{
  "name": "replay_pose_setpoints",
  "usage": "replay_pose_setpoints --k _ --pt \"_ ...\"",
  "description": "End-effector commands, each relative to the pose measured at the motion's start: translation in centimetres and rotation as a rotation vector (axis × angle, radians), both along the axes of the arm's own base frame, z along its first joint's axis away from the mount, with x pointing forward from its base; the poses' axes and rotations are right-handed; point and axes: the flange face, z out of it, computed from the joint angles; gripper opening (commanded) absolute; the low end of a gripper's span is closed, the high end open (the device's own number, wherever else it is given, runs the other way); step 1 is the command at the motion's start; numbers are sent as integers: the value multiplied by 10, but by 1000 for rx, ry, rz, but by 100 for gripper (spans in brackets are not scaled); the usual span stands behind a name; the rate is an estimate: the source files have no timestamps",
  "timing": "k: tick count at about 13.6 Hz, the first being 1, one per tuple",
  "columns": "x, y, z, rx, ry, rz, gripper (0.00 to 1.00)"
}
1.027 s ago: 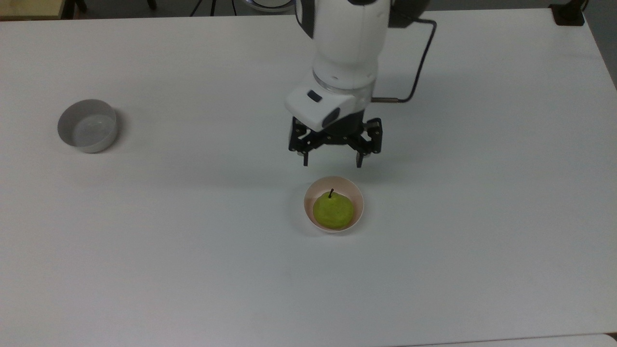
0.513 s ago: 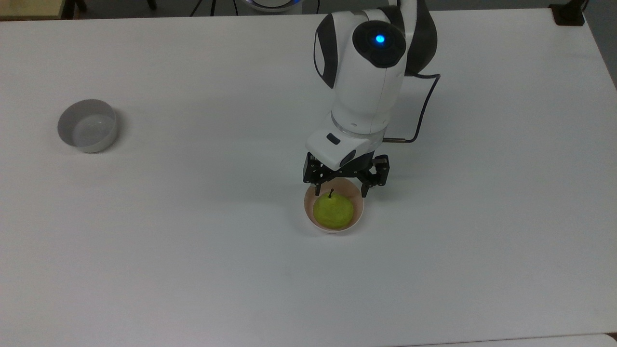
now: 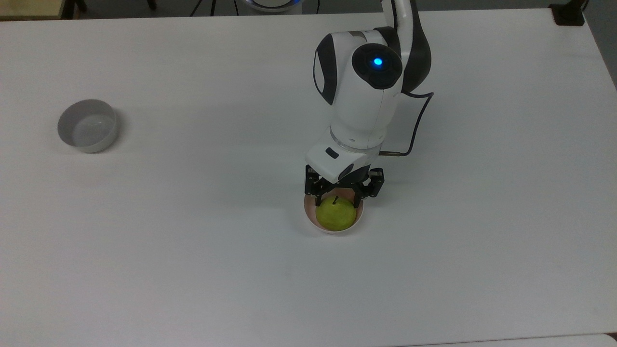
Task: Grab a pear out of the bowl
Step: 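Lower the gripper around the green pear inside the pink bowl, then close the gripper on the pear's top, then lift the pear out of the pink bowl and carry it aside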
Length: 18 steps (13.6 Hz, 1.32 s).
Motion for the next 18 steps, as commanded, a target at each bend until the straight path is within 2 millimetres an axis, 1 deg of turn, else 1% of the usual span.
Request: replay_pose_setpoints --k 1,2,4,5,7,9,11,12,13,14,15,17,18 --pt "4 0 -2 -22 -23 -6 70" --pt "4 0 -4 -30 -21 -2 68" --pt "4 0 -6 -37 -20 1 53" --pt "5 0 -3 -34 -24 -2 44" --pt "6 -1 2 -25 -37 -28 40" --pt "6 0 15 -14 -55 -33 38" --pt "6 -2 35 1 -78 -38 36" --pt "6 -8 55 15 -101 -45 35" --pt "6 -17 70 25 -118 -55 35" --pt "4 -22 90 39 -136 -62 35" --pt "2 -25 106 49 -153 -64 34" --pt "-1 -38 135 70 -184 -79 34" --pt "-8 -51 154 84 -191 -89 34"
